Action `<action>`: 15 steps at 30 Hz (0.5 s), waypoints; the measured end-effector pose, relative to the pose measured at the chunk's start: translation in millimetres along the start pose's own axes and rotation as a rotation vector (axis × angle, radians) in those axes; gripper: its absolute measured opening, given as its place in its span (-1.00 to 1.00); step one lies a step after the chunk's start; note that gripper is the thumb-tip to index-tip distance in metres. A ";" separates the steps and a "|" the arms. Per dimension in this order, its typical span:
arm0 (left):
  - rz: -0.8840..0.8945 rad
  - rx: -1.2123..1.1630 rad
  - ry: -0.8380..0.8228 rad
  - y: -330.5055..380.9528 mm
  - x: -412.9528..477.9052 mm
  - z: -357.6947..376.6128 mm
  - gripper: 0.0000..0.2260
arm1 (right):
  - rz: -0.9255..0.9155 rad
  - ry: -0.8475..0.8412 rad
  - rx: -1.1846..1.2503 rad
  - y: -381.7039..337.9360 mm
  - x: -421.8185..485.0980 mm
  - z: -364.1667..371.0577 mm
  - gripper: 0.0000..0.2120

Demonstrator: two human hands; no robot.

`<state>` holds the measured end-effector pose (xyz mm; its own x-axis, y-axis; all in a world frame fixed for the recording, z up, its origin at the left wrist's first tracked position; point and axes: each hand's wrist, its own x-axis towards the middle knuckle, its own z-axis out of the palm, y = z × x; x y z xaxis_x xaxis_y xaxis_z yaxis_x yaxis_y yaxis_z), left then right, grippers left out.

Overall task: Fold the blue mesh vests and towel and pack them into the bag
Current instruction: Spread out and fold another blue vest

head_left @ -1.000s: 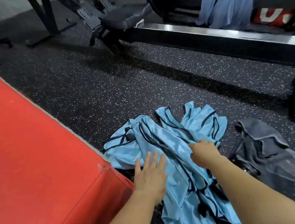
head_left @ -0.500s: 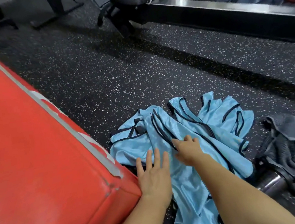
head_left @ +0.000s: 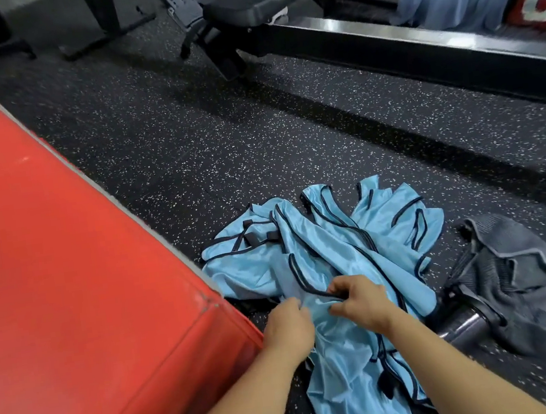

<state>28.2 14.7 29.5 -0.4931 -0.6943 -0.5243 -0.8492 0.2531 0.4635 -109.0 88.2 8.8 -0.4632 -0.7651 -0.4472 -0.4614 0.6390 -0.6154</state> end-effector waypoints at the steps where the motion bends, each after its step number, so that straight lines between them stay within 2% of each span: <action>1: -0.075 -0.152 -0.001 2.5 1.5 0.4 -0.74 | 0.008 -0.007 0.042 1.0 -5.0 -1.6 -0.87; 2: -0.152 -0.308 -0.008 5.7 2.5 -0.2 -0.65 | 0.008 -0.018 0.093 1.1 -9.0 -3.6 -0.91; 4: -0.295 -0.573 -0.048 12.3 3.6 -0.8 -0.52 | -0.011 -0.057 0.178 2.1 -16.1 -6.5 -0.81; 7: -0.445 -0.832 -0.107 16.9 3.6 4.7 -0.39 | -0.057 -0.127 0.201 -0.6 -29.3 -11.8 -0.77; 8: -0.457 -0.859 -0.110 17.1 4.9 6.2 -0.43 | -0.062 -0.137 0.201 -2.0 -33.1 -14.8 -0.76; 9: -0.443 -0.877 -0.109 19.5 2.9 3.3 -0.55 | -0.053 -0.141 0.195 -2.7 -36.1 -18.1 -0.74; 11: -0.362 -0.818 -0.054 27.4 -5.7 -8.9 -0.91 | -0.031 -0.159 0.170 -1.6 -40.3 -25.3 -0.72; 14: -0.179 -0.751 0.017 42.9 -22.8 -30.2 -0.89 | -0.049 -0.192 0.176 -13.8 -55.7 -40.5 -0.88; 15: -0.116 -0.745 0.031 49.0 -30.5 -38.5 -0.88 | -0.044 -0.200 0.213 -21.6 -60.8 -47.6 -0.87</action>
<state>8.9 22.4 95.7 -0.3930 -0.7104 -0.5839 -0.5377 -0.3376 0.7726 -106.9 124.7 80.2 -0.2780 -0.8056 -0.5232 -0.2983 0.5901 -0.7502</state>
